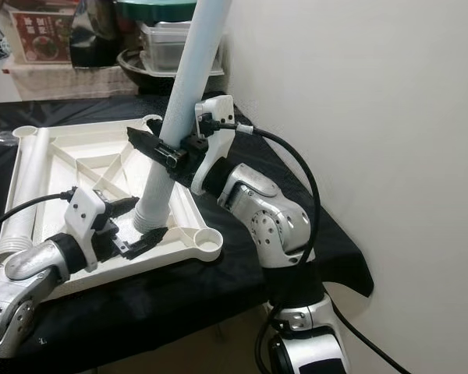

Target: Building children table

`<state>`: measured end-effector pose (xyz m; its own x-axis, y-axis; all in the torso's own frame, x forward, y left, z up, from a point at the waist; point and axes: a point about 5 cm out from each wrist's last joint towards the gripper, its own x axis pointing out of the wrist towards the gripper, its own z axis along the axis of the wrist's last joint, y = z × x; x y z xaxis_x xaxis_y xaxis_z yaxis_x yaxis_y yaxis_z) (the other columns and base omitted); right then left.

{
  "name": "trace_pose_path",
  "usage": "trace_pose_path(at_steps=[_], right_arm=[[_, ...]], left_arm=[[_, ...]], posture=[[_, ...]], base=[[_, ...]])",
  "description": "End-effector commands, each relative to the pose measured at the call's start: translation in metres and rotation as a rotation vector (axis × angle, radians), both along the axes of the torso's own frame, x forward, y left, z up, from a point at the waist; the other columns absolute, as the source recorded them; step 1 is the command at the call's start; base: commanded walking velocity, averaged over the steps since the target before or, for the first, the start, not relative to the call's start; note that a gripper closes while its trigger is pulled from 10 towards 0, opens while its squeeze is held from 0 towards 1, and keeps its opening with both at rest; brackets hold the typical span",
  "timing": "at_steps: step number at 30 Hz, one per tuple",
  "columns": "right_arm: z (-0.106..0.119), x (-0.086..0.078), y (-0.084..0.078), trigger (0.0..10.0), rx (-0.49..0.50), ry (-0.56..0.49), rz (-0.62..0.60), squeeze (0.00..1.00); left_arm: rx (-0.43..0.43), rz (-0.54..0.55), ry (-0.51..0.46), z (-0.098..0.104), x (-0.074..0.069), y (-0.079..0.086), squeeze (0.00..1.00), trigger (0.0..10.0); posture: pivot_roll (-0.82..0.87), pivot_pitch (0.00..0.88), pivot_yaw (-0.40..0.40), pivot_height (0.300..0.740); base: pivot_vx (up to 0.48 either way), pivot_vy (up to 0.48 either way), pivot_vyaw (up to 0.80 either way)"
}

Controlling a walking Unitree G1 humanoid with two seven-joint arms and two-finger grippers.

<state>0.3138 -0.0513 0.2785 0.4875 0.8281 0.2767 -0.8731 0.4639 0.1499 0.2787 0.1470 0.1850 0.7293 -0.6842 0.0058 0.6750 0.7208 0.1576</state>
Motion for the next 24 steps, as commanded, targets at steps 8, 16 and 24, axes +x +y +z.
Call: trace_pose_path(at_steps=[8, 16, 24], right_arm=[[-0.002, -0.013, 0.013, 10.0, -0.017, -0.002, 0.081, 0.0], [-0.003, -0.014, 0.013, 10.0, -0.022, 0.001, 0.085, 0.0], [-0.003, -0.012, 0.012, 10.0, -0.02, 0.006, 0.073, 0.0]], left_arm=[[0.004, -0.124, -0.03, 0.004, 0.005, -0.026, 0.0, 10.0], [0.034, -0.194, -0.028, -0.005, -0.001, -0.032, 0.0, 0.0], [0.026, -0.187, -0.022, -0.009, -0.005, -0.032, 0.0, 0.0]], posture=[[0.07, 0.0, -0.083, 0.74], [0.06, 0.0, -0.077, 0.74], [0.06, 0.0, -0.08, 0.74]], base=[[0.0, 0.0, 0.0], [0.0, 0.0, 0.0], [0.0, 0.0, 0.0]])
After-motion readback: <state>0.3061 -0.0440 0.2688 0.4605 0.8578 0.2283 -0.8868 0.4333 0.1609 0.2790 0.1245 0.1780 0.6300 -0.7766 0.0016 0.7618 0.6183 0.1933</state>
